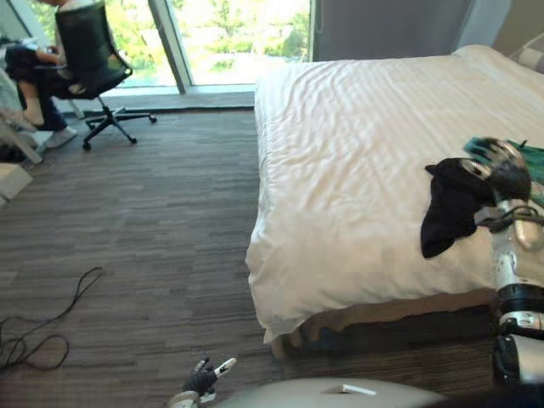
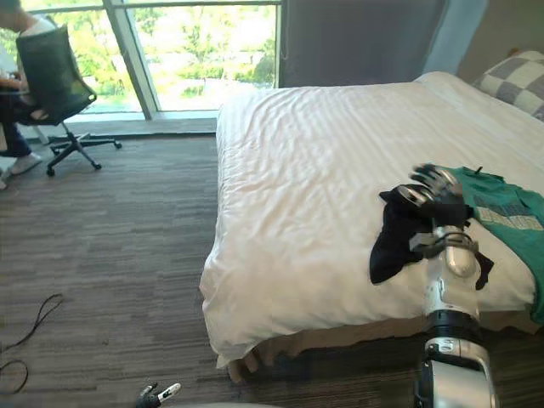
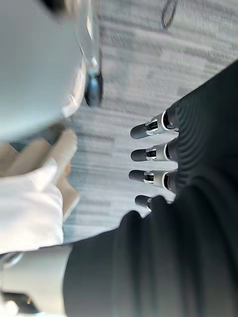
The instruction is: Tidy the bed and pick cloth on bed and put in laundry
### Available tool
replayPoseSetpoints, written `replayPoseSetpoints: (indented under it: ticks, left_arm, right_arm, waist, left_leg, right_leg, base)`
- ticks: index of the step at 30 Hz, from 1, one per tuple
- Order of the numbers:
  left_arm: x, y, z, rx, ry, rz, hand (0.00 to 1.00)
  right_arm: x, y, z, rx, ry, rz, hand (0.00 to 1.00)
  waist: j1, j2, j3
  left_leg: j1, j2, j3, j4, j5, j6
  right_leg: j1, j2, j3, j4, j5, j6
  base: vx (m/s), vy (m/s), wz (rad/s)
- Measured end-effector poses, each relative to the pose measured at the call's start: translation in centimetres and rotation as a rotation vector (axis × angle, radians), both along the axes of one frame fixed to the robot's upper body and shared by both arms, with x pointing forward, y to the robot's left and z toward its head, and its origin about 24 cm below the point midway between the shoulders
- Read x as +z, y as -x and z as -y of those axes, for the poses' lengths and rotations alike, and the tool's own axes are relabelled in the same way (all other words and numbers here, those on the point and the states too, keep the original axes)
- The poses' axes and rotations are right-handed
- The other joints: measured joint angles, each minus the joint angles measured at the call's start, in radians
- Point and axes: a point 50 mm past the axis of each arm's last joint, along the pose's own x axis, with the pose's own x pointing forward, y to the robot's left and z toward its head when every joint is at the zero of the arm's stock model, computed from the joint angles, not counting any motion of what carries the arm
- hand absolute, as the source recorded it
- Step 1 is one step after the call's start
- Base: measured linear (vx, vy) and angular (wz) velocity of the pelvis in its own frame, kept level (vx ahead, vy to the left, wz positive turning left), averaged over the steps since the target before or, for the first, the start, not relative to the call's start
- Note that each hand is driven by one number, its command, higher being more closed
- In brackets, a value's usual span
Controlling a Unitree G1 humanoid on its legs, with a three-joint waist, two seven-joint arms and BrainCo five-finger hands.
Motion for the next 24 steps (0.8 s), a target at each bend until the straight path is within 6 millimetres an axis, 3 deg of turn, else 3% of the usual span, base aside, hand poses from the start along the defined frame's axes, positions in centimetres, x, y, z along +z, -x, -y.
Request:
replayPoseSetpoints:
  ticks: [1, 3, 4, 7, 8, 10, 11, 13, 17, 20, 24]
  left_arm:
    - [-0.1, 0.3, 0.0, 0.011, 0.01, -0.009, 0.0]
    - [-0.1, 0.8, 0.1, 0.069, 0.043, -0.012, 0.0]
    - [0.0, 0.5, 0.1, 0.077, 0.048, 0.002, 0.0]
    - [0.2, -0.2, 0.6, 0.142, 0.077, 0.077, 0.0]
    - [0.3, -0.2, 0.7, 0.144, 0.078, 0.084, 0.0]
    - [0.7, -1.1, 0.9, 0.121, 0.078, 0.142, 0.0]
    - [0.7, -1.3, 0.9, 0.118, 0.078, 0.15, 0.0]
    - [1.5, -3.1, 0.8, 0.091, 0.082, 0.234, 0.0]
    - [3.0, -6.4, 0.1, 0.069, 0.111, 0.376, 0.0]
    - [4.3, -8.6, 0.2, 0.056, 0.157, 0.485, 0.0]
    - [5.4, -10.9, 1.2, 0.039, 0.228, 0.587, 0.0]
  right_arm:
    - [0.4, 0.0, -1.9, 0.083, 0.014, 0.033, 1.0]
    - [0.6, 0.2, -8.9, 0.368, 0.028, 0.074, 1.0]
    - [0.3, 0.2, -10.3, 0.42, 0.023, 0.06, 1.0]
    - [-2.1, 0.6, -17.4, 0.649, 0.006, -0.1, 1.0]
    - [-2.2, 0.6, -17.9, 0.663, 0.012, -0.113, 1.0]
    - [-2.1, 0.2, -22.4, 0.753, 0.073, -0.195, 1.0]
    - [-2.0, 0.0, -22.9, 0.755, 0.084, -0.201, 1.0]
    - [-0.6, -1.5, -25.1, 0.728, 0.109, -0.221, 1.0]
    - [3.7, -5.0, -26.3, 0.597, 0.132, -0.187, 1.0]
    - [7.2, -7.1, -24.7, 0.483, 0.081, -0.13, 1.0]
    - [8.9, -8.2, -21.0, 0.34, 0.05, -0.083, 1.0]
  waist:
    - [0.0, -0.001, 0.001]
    - [0.001, -0.005, 0.008]
    - [0.005, -0.005, 0.011]
    - [0.046, -0.006, 0.027]
    - [0.048, -0.007, 0.028]
    - [0.069, -0.007, 0.057]
    - [0.073, -0.007, 0.065]
    - [0.118, -0.008, 0.134]
    - [0.183, -0.015, 0.301]
    - [0.241, -0.011, 0.409]
    - [0.265, 0.011, 0.432]
  left_leg:
    - [0.0, 0.0, -0.003, 0.0, 0.0, 0.0]
    - [0.001, -0.003, -0.006, 0.001, 0.0, 0.0]
    - [0.002, -0.004, -0.008, 0.001, 0.0, 0.0]
    - [-0.007, -0.009, -0.043, 0.001, 0.007, 0.01]
    - [-0.01, -0.01, -0.05, 0.001, 0.009, 0.01]
    - [-0.059, -0.014, -0.111, 0.001, 0.032, 0.016]
    - [-0.066, -0.014, -0.118, 0.001, 0.037, 0.017]
    - [-0.139, -0.009, -0.178, 0.0, 0.062, 0.006]
    - [-0.257, 0.02, -0.262, 0.001, 0.122, -0.013]
    - [-0.348, 0.029, -0.298, 0.001, 0.163, -0.01]
    - [-0.457, 0.017, -0.332, 0.001, 0.194, 0.003]
  right_leg:
    - [0.0, 0.0, 0.0, 0.0, 0.0, 0.0]
    - [0.001, -0.002, -0.003, 0.0, 0.0, 0.0]
    - [0.003, -0.003, -0.005, 0.0, 0.0, 0.0]
    - [0.011, -0.005, -0.036, 0.0, 0.0, 0.0]
    - [0.01, -0.005, -0.039, 0.0, 0.0, 0.0]
    - [-0.002, -0.008, -0.092, 0.004, -0.003, -0.004]
    - [-0.006, -0.008, -0.099, 0.007, -0.004, -0.004]
    - [-0.066, -0.002, -0.147, 0.038, -0.015, -0.014]
    - [-0.164, 0.015, -0.215, 0.083, -0.023, -0.039]
    - [-0.244, 0.025, -0.246, 0.098, -0.018, -0.054]
    - [-0.328, 0.016, -0.284, 0.109, -0.009, -0.051]
  base:
    - [0.04, -0.002, 0.0]
    - [0.02, -0.001, -0.01]
    - [0.0, -0.005, 0.09]
    - [-0.04, -0.015, 0.23]
    - [-0.05, -0.02, 0.45]
    - [-0.08, -0.032, 0.63]
    - [-0.16, -0.042, 0.68]
    - [-0.16, -0.026, 0.68]
    - [-0.14, -0.031, 0.62]
    - [-0.07, -0.042, 0.32]
    - [0.05, 0.008, 0.25]
